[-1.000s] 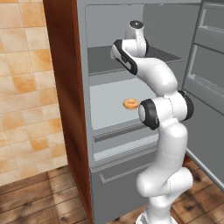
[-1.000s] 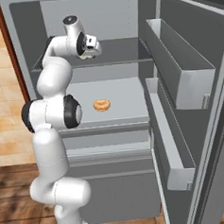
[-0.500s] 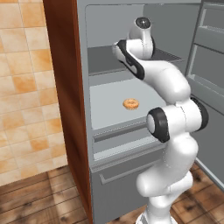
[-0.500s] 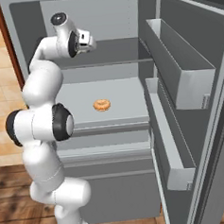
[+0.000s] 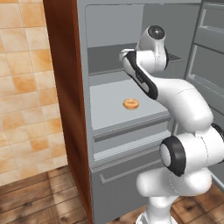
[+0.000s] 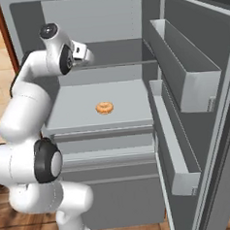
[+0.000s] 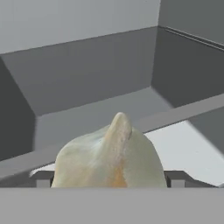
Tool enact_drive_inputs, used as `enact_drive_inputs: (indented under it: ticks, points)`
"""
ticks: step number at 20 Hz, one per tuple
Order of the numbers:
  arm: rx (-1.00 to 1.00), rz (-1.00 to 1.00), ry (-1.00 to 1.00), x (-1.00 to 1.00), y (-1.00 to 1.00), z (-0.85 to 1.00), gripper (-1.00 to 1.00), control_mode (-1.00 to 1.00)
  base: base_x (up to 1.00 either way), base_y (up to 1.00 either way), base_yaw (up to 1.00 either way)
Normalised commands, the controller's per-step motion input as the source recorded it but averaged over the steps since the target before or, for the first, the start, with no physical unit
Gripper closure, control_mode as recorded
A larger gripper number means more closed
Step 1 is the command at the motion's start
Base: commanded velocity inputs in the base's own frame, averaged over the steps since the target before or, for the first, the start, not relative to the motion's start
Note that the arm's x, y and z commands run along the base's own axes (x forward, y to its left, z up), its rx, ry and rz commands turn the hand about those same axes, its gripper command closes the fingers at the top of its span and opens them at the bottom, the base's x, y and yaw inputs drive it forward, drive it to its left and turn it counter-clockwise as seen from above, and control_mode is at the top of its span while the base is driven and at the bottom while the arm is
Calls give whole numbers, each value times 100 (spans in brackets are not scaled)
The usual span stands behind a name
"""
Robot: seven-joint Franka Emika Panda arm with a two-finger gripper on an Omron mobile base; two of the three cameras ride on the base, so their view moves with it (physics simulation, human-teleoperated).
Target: Retrieve the bottle and the shaker from the cabinet and place them next to the mixing bowl on the counter. Then add garlic from the fridge to the mixing bowl.
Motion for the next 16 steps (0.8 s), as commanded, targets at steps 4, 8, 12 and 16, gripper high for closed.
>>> enact_drive_inputs:
  ticks: [4,8,12,16]
  points:
    - [1,-10,17,-100,-2,2,100,-100,0,0,0]
    - [-4,-10,20,-100,-10,-17,100,-100,0,0,0]
    - [-6,-1,21,-93,-30,-94,100,-100,0,0,0]
    - [-13,0,11,-97,-27,-100,100,-100,0,0,0]
